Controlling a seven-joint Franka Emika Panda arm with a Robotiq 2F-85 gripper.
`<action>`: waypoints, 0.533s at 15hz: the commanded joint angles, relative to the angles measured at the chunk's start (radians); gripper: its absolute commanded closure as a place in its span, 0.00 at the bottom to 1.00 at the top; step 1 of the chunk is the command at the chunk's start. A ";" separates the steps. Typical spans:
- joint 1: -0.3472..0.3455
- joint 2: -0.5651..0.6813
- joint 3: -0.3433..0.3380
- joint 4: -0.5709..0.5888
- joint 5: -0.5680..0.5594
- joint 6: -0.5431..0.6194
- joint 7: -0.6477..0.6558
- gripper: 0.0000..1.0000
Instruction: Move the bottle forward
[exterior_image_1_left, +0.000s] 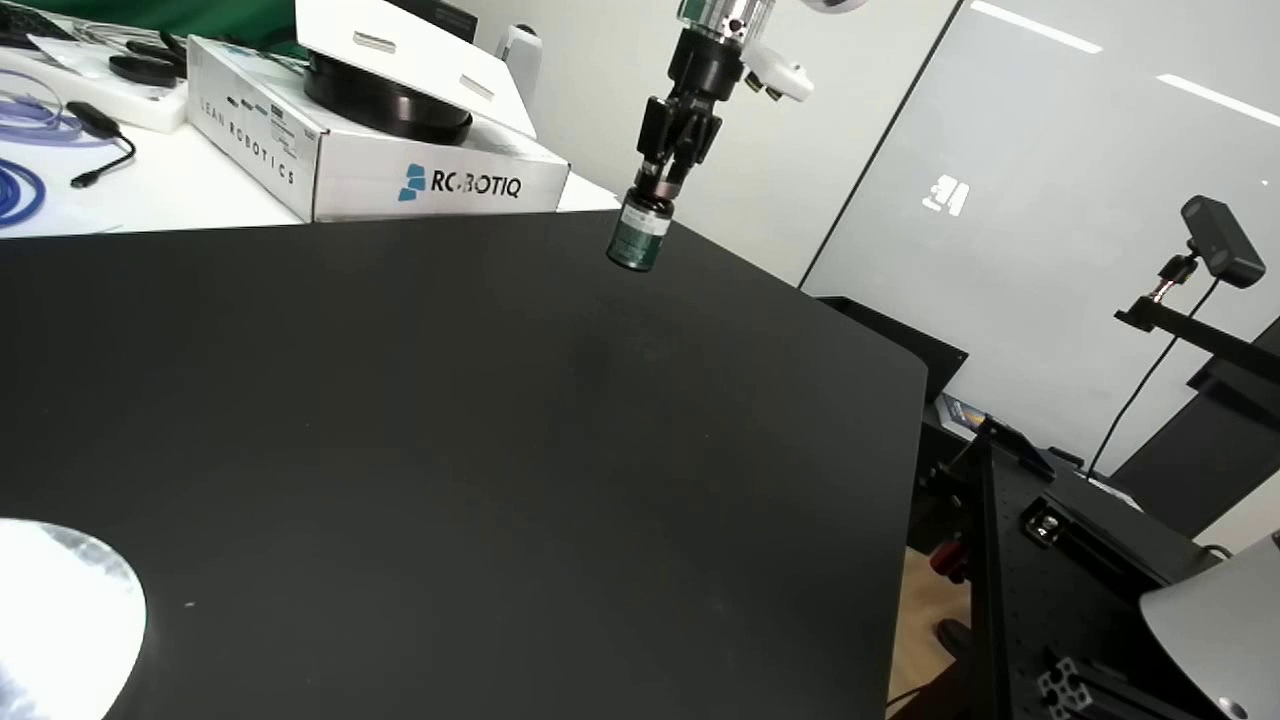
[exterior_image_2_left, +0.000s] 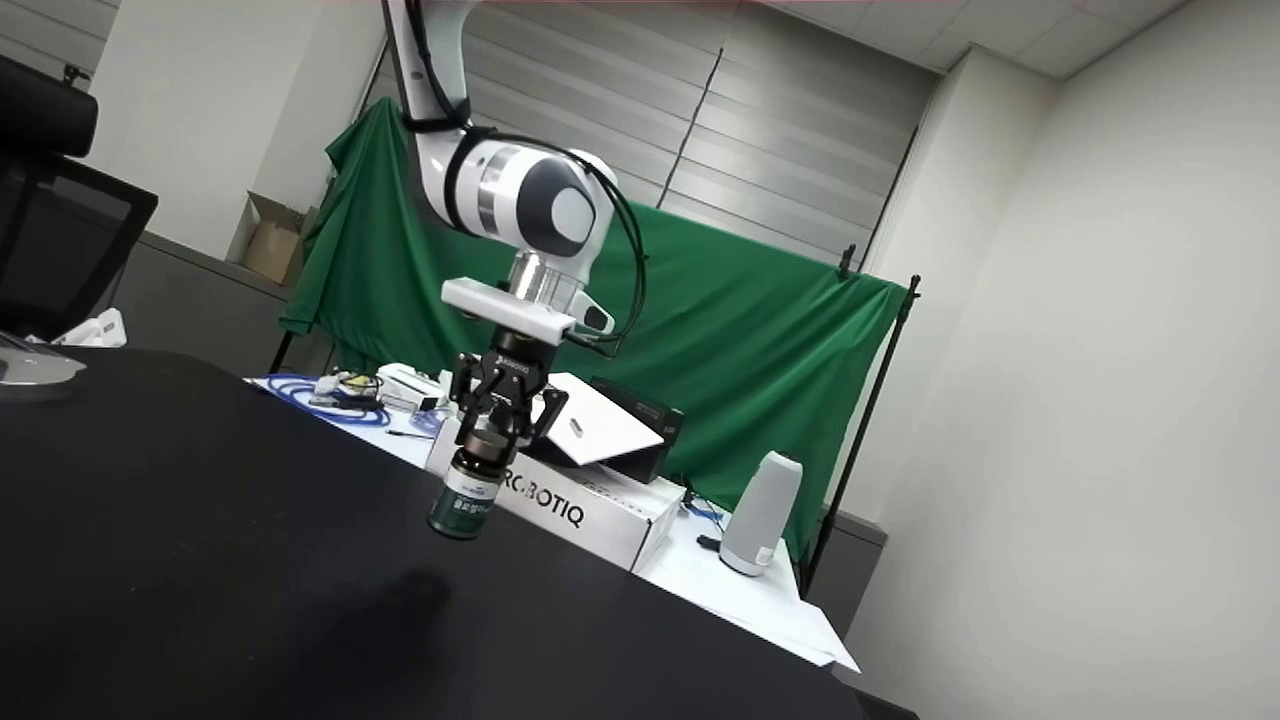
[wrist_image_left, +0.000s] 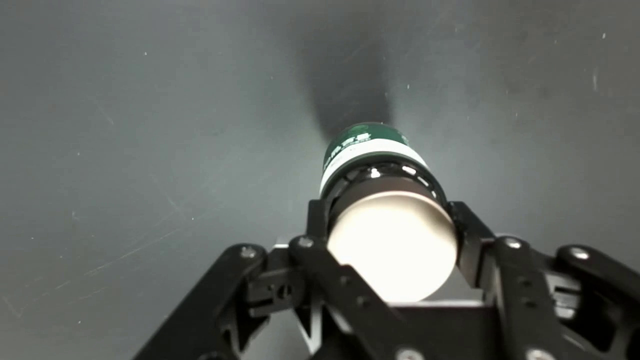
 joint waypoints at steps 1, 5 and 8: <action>-0.003 -0.155 0.007 -0.246 -0.061 0.084 -0.073 0.64; -0.010 -0.262 0.005 -0.451 -0.109 0.176 -0.134 0.64; -0.017 -0.337 -0.009 -0.567 -0.135 0.193 -0.163 0.64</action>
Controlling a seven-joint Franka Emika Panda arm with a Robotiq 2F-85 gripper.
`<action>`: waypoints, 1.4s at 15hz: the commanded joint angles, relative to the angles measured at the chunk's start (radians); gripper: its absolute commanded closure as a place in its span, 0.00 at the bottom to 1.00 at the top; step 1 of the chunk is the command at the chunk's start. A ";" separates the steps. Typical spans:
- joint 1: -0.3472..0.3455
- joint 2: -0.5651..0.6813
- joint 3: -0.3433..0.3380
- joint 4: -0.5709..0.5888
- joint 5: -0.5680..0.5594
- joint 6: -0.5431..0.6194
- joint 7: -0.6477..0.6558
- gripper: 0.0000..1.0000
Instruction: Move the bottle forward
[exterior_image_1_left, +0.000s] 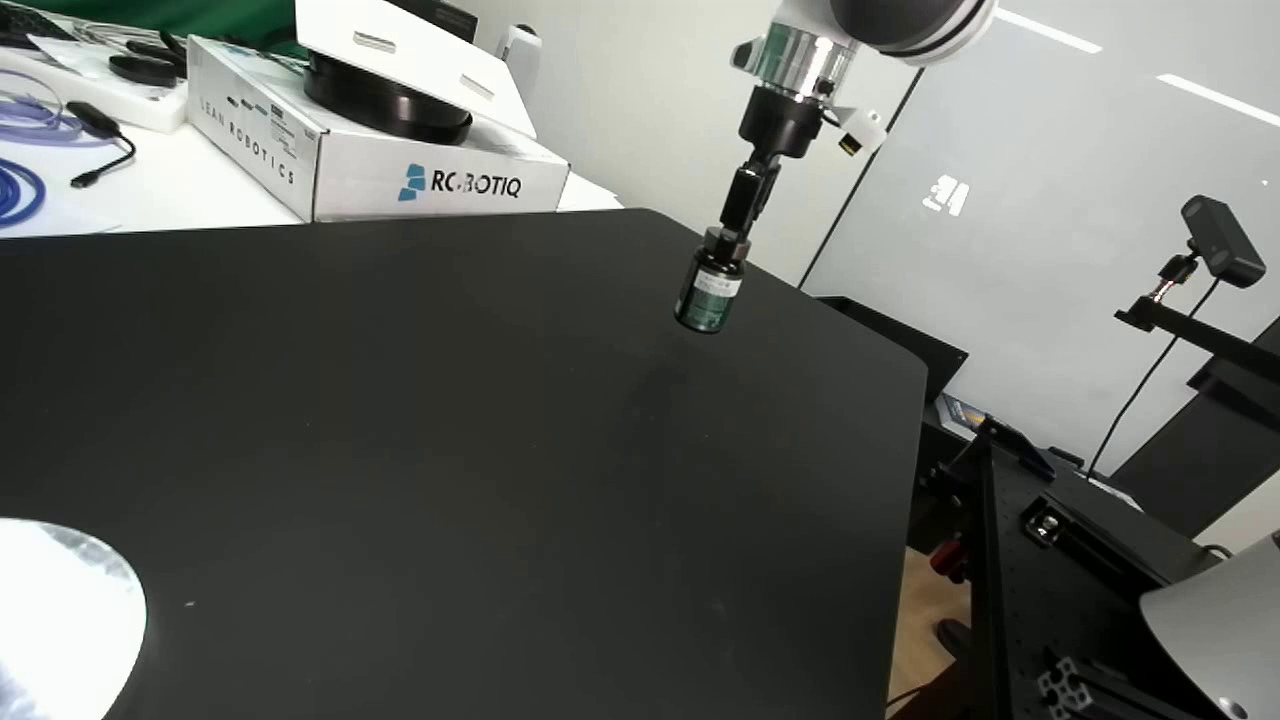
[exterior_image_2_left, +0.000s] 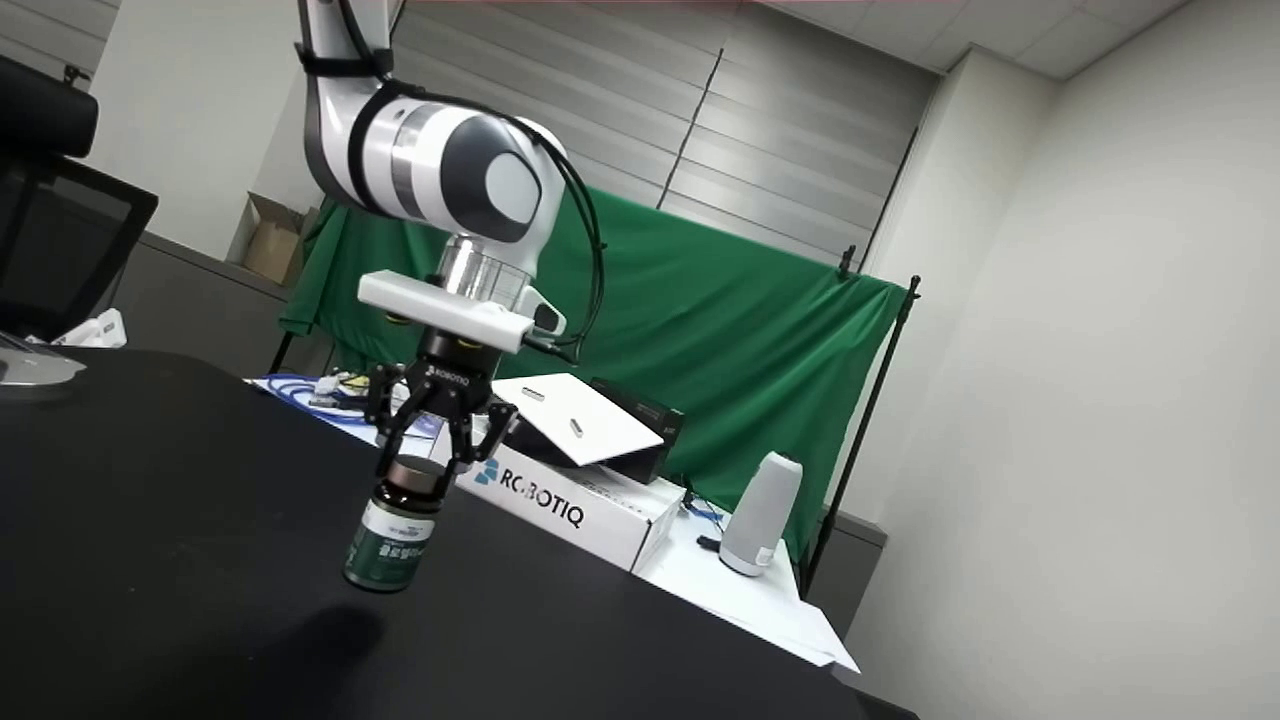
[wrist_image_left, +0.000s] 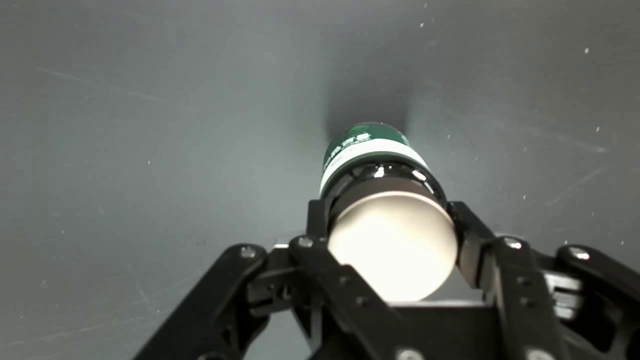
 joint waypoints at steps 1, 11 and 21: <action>-0.017 -0.137 -0.014 -0.171 -0.041 0.027 -0.039 0.64; -0.073 -0.256 -0.086 -0.359 -0.062 0.123 -0.155 0.64; -0.116 -0.164 -0.080 -0.388 0.004 0.305 -0.229 0.64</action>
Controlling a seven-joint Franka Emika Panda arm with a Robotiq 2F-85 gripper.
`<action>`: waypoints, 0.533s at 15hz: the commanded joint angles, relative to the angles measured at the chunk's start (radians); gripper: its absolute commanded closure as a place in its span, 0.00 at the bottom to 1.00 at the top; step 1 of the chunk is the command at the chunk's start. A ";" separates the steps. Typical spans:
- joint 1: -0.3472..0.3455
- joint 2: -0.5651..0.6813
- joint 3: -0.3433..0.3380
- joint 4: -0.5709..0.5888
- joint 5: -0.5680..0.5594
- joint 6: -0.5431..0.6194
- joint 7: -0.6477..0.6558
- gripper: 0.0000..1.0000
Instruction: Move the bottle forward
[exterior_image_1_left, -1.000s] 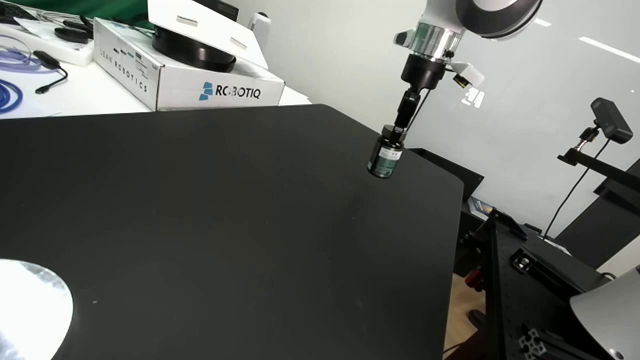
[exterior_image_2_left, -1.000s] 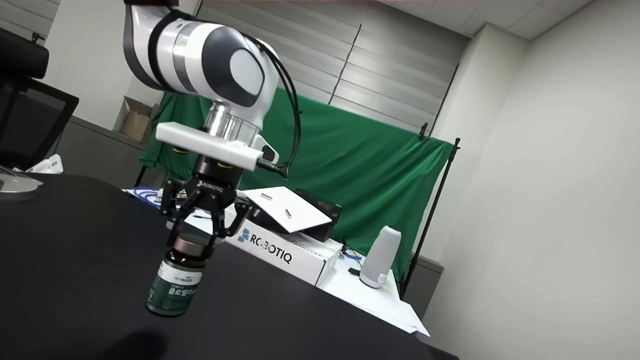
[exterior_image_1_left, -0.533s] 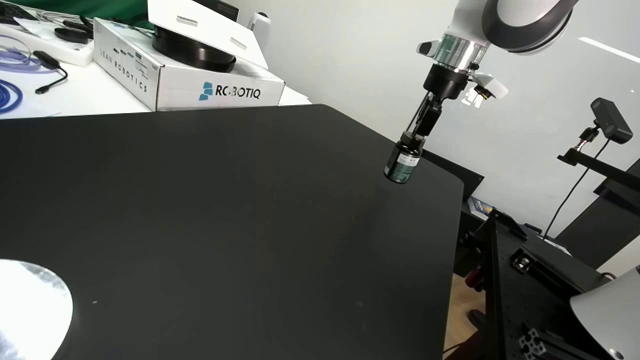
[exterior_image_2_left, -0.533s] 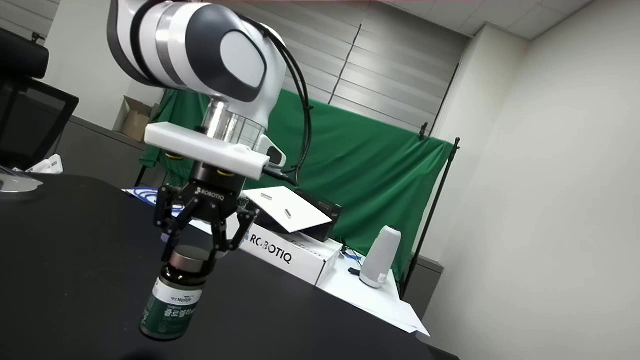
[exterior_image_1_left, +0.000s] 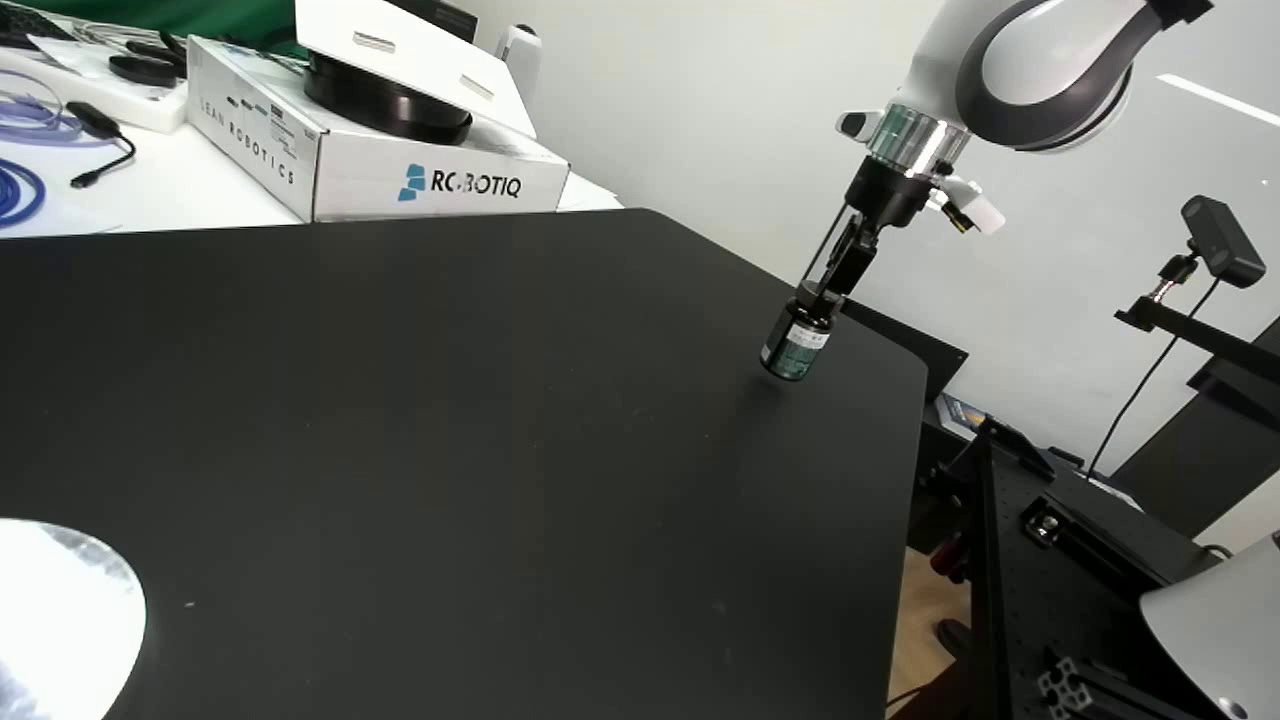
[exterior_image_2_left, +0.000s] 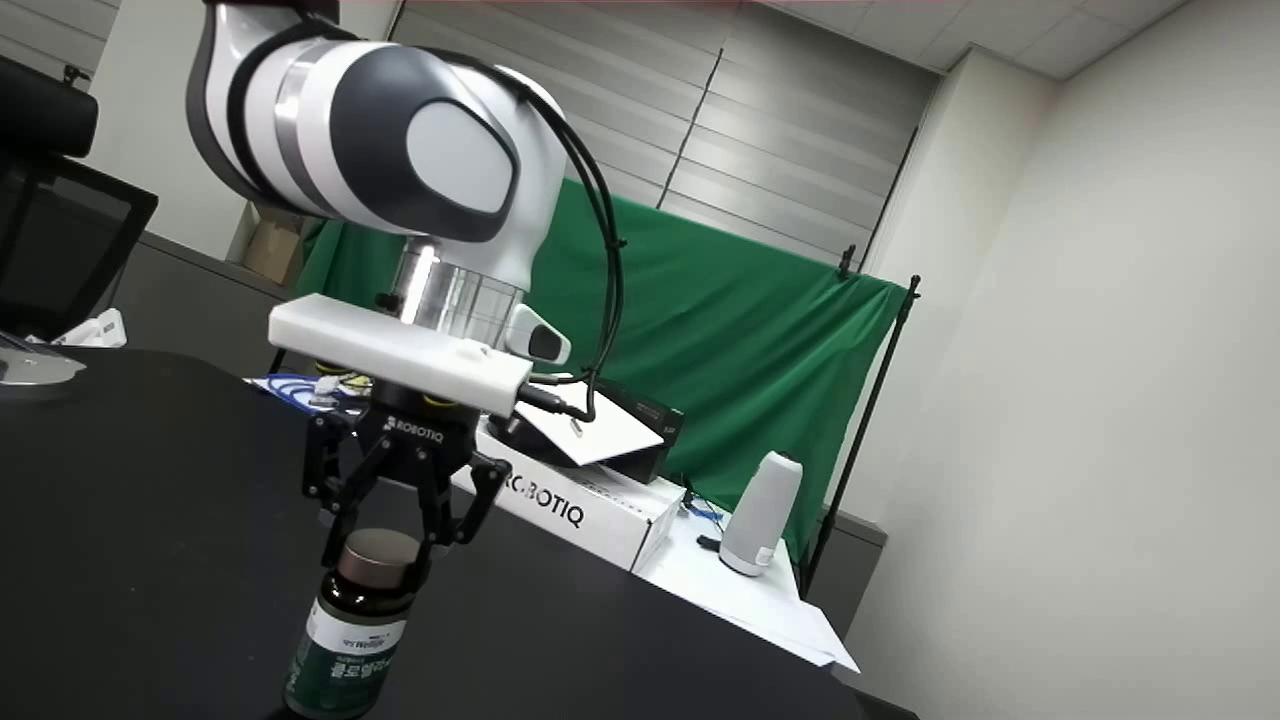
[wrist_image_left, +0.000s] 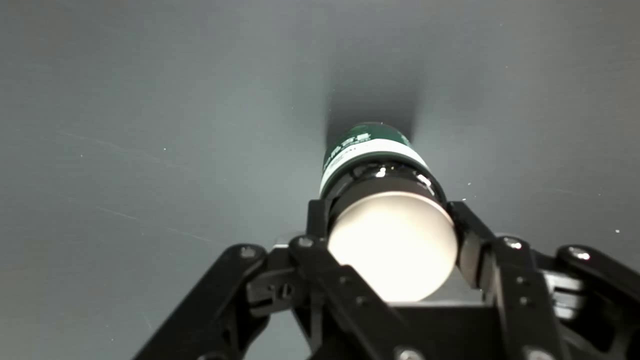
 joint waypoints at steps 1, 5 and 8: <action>-0.030 0.018 0.020 -0.012 0.043 0.050 -0.041 0.64; -0.046 0.049 0.031 -0.003 0.066 0.075 -0.051 0.64; -0.053 0.061 0.035 0.000 0.073 0.075 -0.046 0.61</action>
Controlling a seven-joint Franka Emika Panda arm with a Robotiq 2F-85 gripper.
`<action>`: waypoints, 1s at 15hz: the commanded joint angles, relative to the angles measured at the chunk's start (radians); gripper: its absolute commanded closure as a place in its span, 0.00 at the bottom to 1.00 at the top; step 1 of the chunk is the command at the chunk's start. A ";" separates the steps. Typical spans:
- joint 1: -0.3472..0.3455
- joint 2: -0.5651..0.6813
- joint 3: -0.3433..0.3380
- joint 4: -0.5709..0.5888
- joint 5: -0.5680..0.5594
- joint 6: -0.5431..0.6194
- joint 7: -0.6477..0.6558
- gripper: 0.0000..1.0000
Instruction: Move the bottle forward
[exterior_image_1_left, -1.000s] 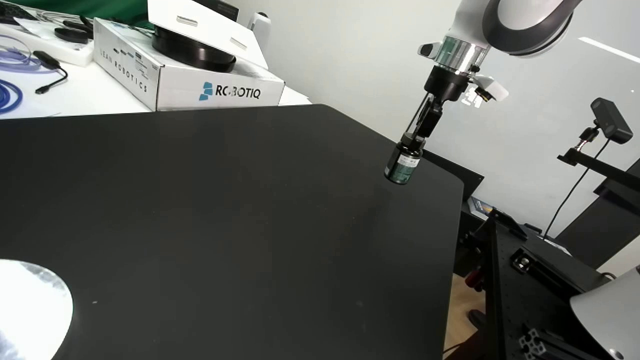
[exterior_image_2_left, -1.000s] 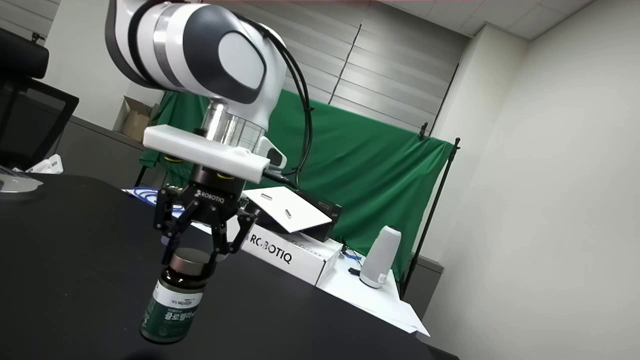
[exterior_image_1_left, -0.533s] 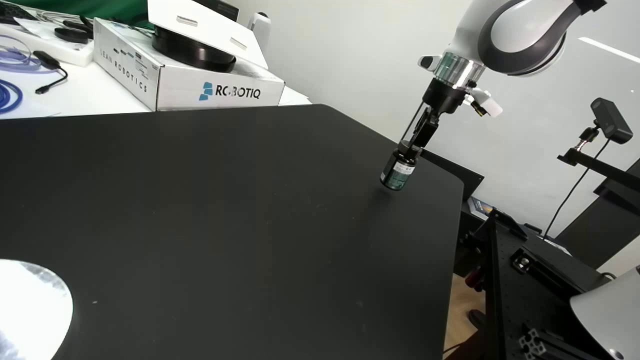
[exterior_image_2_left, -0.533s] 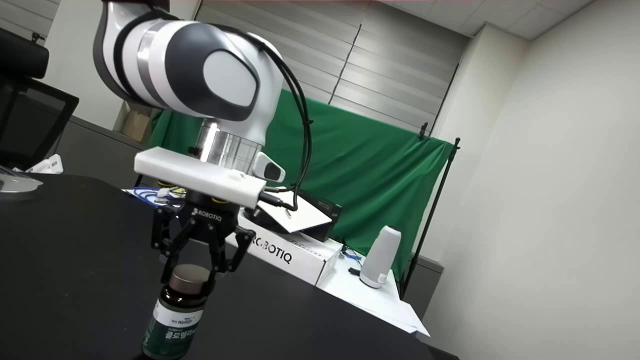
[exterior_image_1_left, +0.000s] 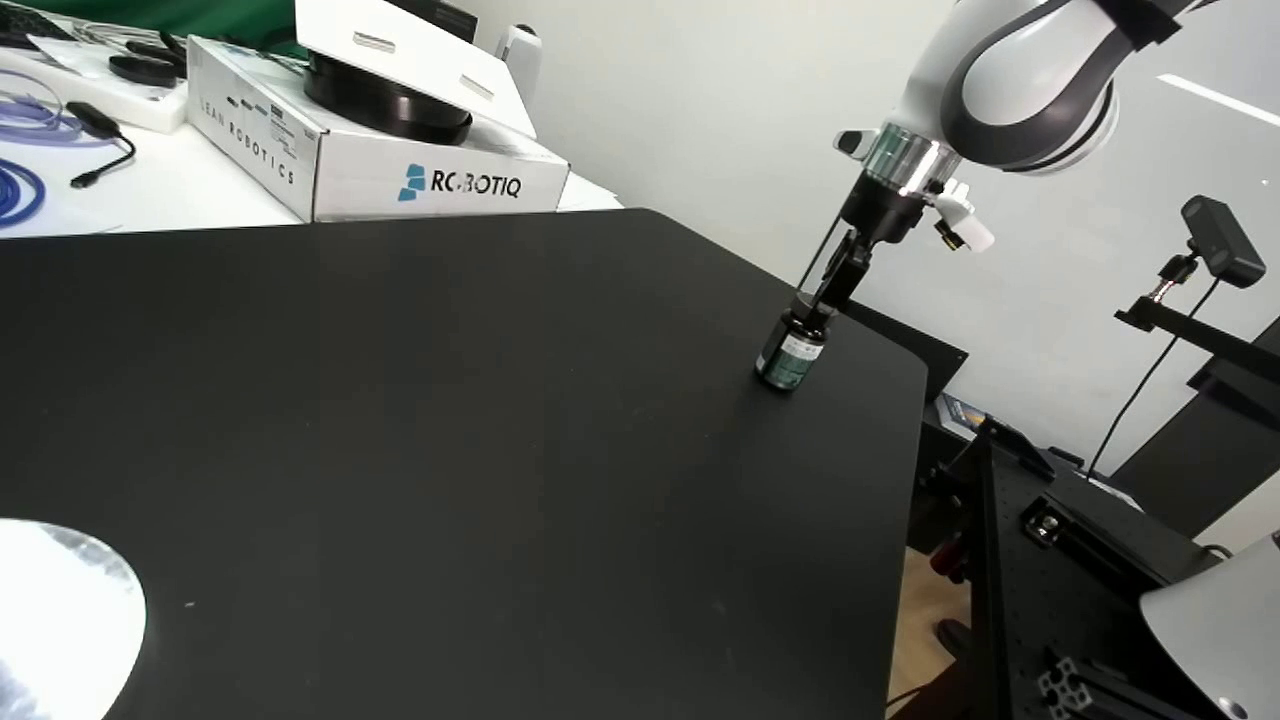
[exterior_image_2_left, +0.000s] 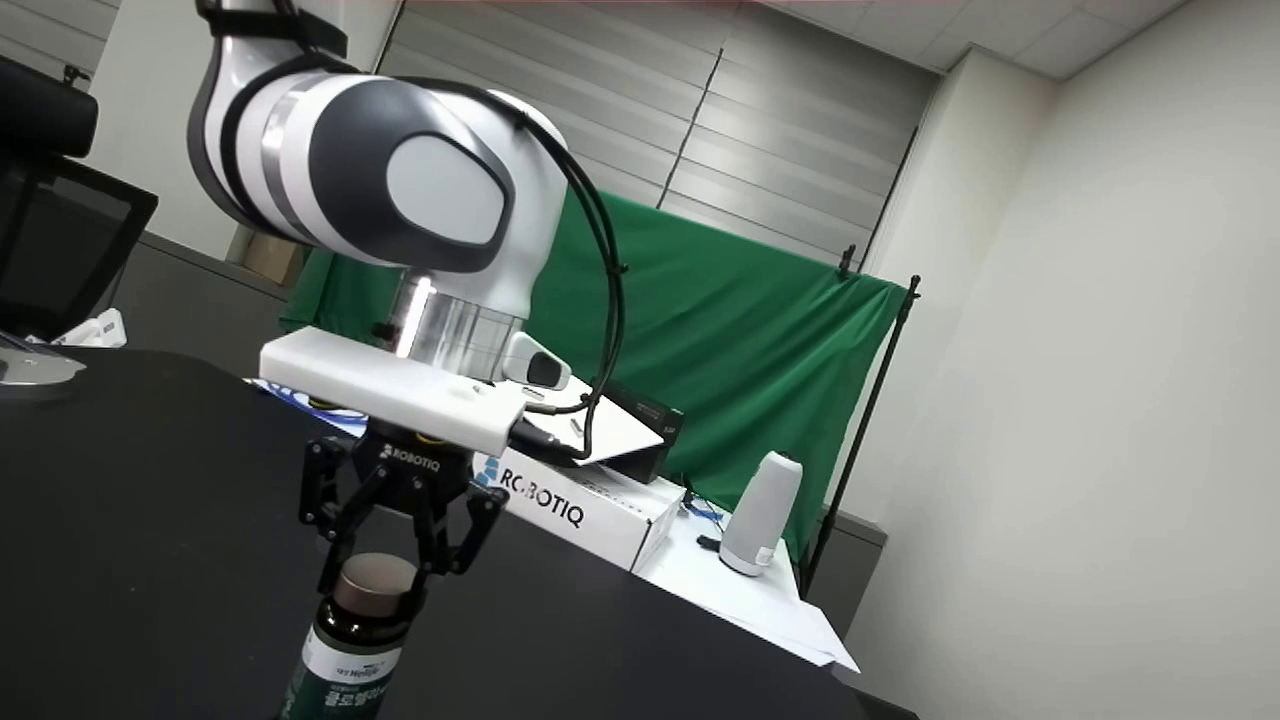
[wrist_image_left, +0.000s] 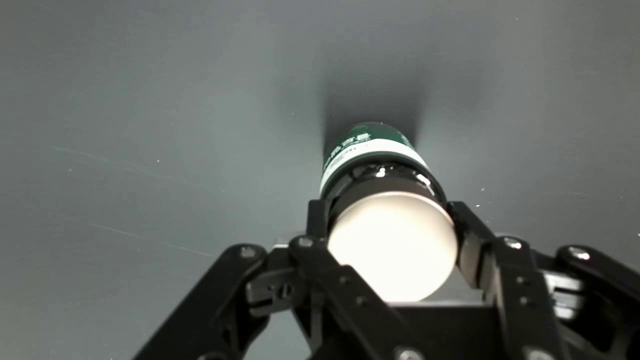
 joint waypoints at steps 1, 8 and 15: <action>-0.032 0.009 0.027 0.000 0.018 0.009 -0.014 0.14; -0.039 -0.136 0.036 -0.020 0.090 -0.064 -0.050 0.00; -0.004 -0.169 -0.007 0.000 0.068 -0.112 -0.037 0.00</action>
